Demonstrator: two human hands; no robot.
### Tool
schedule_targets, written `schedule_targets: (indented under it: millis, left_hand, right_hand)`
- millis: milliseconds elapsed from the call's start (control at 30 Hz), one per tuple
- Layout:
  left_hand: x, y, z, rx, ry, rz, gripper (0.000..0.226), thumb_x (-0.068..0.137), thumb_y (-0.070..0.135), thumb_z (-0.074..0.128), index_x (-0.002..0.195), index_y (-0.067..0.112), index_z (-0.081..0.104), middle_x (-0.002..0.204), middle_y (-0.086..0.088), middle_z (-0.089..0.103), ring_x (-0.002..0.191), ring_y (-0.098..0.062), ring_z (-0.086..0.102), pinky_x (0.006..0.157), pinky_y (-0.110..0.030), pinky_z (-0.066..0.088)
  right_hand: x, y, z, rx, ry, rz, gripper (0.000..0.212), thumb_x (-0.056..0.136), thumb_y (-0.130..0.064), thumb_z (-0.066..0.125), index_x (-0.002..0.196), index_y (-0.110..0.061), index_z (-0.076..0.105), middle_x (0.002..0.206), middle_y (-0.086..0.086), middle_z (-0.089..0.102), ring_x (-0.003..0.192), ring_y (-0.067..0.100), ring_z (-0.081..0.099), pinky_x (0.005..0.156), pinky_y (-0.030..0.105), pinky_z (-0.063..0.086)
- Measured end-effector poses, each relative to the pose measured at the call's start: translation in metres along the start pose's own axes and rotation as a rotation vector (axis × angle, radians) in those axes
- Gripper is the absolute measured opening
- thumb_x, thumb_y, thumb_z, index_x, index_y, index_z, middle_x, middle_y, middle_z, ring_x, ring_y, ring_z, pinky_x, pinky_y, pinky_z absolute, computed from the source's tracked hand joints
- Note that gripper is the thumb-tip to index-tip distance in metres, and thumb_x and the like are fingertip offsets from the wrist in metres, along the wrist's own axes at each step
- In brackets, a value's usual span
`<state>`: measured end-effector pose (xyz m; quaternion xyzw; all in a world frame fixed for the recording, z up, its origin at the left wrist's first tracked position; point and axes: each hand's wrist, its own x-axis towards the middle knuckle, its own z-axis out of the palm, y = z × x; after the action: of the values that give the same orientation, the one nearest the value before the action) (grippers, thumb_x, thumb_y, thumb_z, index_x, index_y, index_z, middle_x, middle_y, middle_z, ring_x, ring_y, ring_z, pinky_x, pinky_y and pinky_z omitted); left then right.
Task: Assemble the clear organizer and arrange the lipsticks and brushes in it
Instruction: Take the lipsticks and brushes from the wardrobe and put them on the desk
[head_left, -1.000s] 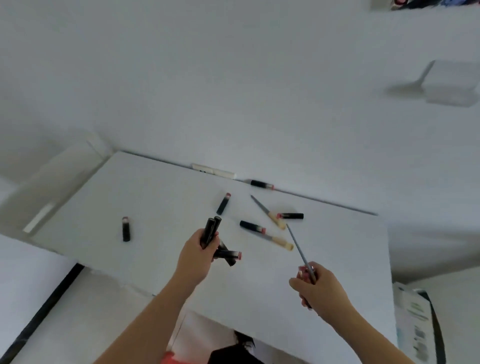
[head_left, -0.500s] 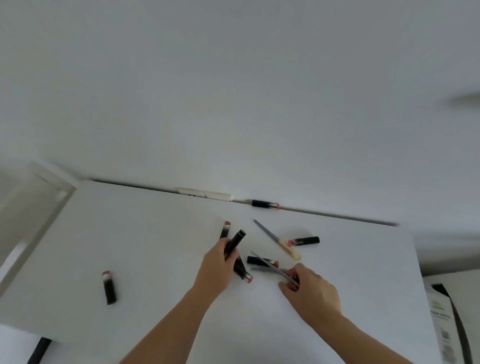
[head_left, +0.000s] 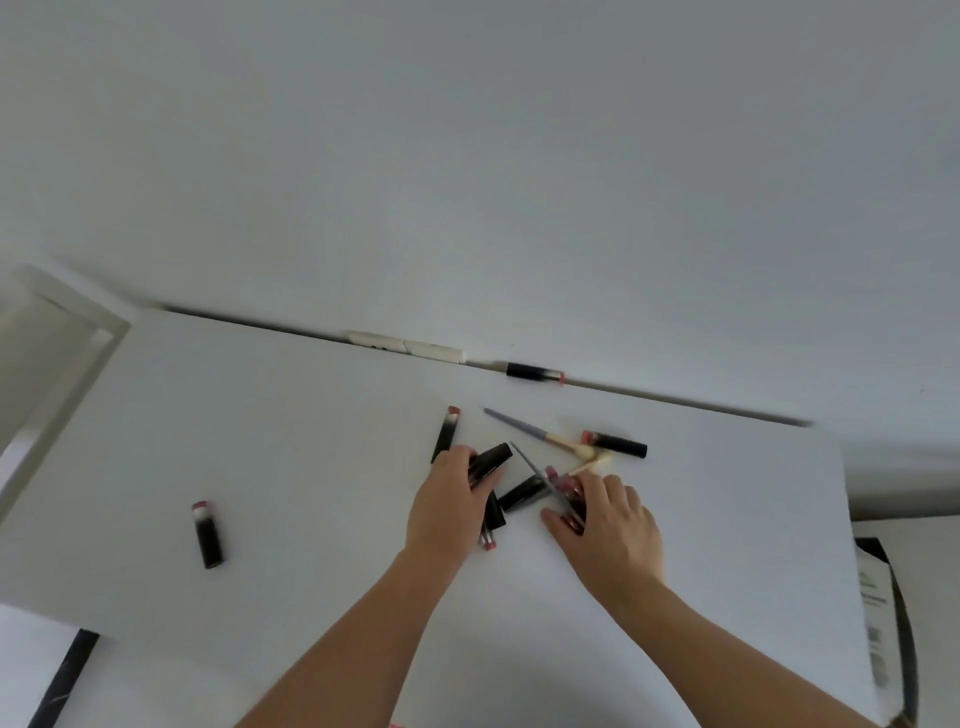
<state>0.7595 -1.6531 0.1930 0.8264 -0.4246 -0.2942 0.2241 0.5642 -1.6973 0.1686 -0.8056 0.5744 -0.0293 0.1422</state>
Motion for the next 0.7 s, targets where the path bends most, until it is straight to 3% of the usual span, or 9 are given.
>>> schedule_targets:
  millis: [133, 367, 700]
  left_hand:
    - [0.001, 0.001, 0.001, 0.028, 0.021, -0.022, 0.028, 0.099, 0.044, 0.061, 0.110, 0.019, 0.056, 0.104, 0.003, 0.052, 0.086, -0.019, 0.062, 0.076, -0.031, 0.052]
    - [0.001, -0.008, 0.001, 0.032, 0.028, -0.032, 0.051, 0.096, 0.046, 0.065, 0.137, 0.020, 0.050, 0.132, 0.001, 0.046, 0.101, -0.024, 0.062, 0.079, -0.029, 0.044]
    - [-0.004, -0.020, -0.005, 0.082, 0.057, 0.022, 0.050, 0.094, 0.045, 0.067, 0.137, 0.023, 0.052, 0.130, 0.003, 0.046, 0.083, -0.021, 0.065, 0.075, -0.026, 0.045]
  right_hand:
    - [0.001, -0.004, 0.005, -0.046, 0.077, -0.035, 0.051, 0.085, -0.062, 0.060, 0.113, -0.019, 0.057, 0.097, 0.000, 0.055, 0.084, 0.024, 0.052, 0.073, 0.037, 0.048]
    - [-0.001, -0.004, 0.006, -0.009, 0.148, -0.047, 0.064, 0.081, -0.058, 0.067, 0.127, -0.017, 0.052, 0.110, 0.003, 0.055, 0.094, 0.028, 0.052, 0.084, 0.042, 0.048]
    - [-0.004, 0.001, 0.006, 0.010, 0.142, -0.061, 0.069, 0.081, -0.064, 0.064, 0.132, -0.019, 0.049, 0.118, 0.004, 0.053, 0.104, 0.027, 0.049, 0.092, 0.044, 0.046]
